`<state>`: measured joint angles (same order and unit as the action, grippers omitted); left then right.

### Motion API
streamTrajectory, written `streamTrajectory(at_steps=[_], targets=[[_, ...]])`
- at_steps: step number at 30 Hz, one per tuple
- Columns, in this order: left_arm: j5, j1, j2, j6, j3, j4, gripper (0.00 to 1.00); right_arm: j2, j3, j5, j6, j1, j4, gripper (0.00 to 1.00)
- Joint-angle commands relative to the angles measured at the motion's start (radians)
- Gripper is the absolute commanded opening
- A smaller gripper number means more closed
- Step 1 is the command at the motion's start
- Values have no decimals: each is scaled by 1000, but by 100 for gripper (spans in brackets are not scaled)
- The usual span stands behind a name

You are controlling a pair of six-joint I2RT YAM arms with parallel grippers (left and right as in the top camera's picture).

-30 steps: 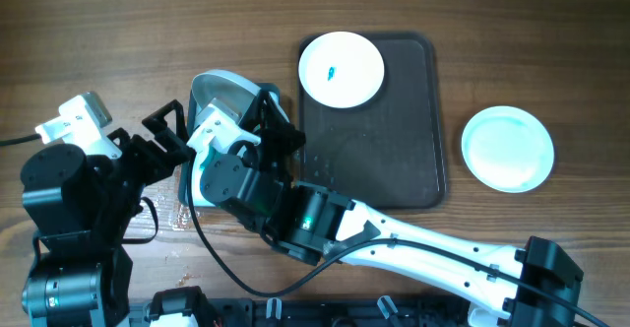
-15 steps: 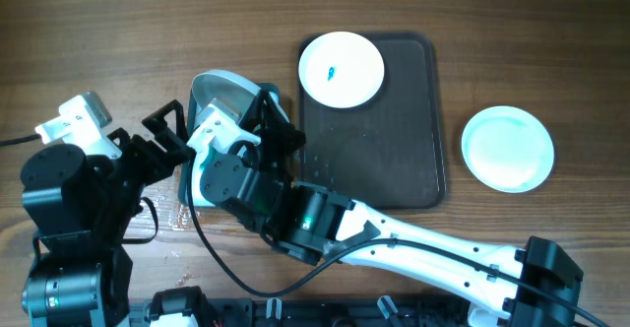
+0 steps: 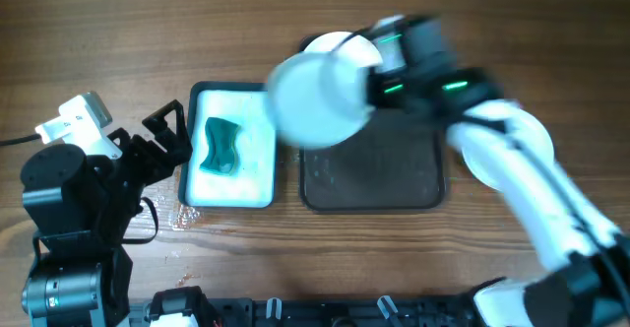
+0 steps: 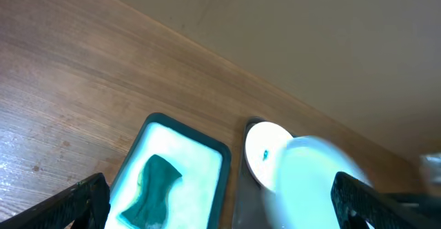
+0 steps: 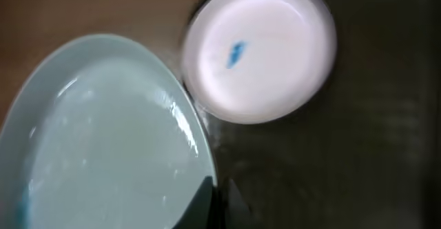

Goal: Clean dirty plates on tray and stack at the side
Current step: 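Carry the plate right and stack it on the side plate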

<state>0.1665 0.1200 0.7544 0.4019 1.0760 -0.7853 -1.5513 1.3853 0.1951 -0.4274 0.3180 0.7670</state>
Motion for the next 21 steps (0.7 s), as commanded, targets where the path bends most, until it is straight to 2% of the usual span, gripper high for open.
streamTrajectory(at_steps=[1, 5, 7, 10, 11, 12, 13, 14, 15, 17, 19, 21], targets=[[16, 7, -2, 2, 12, 2, 100, 97, 8, 160, -88, -314, 134, 4], [16, 7, -2, 2, 12, 2, 100, 39, -29, -5, -60, -741, 291, 4], [16, 7, -2, 2, 12, 2, 100, 5, -88, -40, -45, -834, 292, 4], [16, 7, -2, 2, 12, 2, 100, -35, -205, -135, -43, -897, 264, 4], [16, 7, -2, 2, 12, 2, 100, -43, -244, -135, -42, -902, 258, 4], [16, 7, -2, 2, 12, 2, 100, -43, -255, -135, -43, -896, 252, 15], [16, 7, -2, 2, 12, 2, 100, -42, -254, -135, -43, -890, 251, 34], [16, 7, -2, 2, 12, 2, 100, -35, -246, -136, -40, -884, 253, 41], [16, 7, -2, 2, 12, 2, 100, -14, -222, -125, -42, -877, 267, 44], [16, 7, -2, 2, 12, 2, 100, 52, -163, -2, 67, -835, 253, 45], [16, 7, -2, 2, 12, 2, 100, 166, -94, 316, 332, -712, 193, 45], [16, 7, -2, 2, 12, 2, 100, 230, -90, 358, 361, -550, 123, 46]])
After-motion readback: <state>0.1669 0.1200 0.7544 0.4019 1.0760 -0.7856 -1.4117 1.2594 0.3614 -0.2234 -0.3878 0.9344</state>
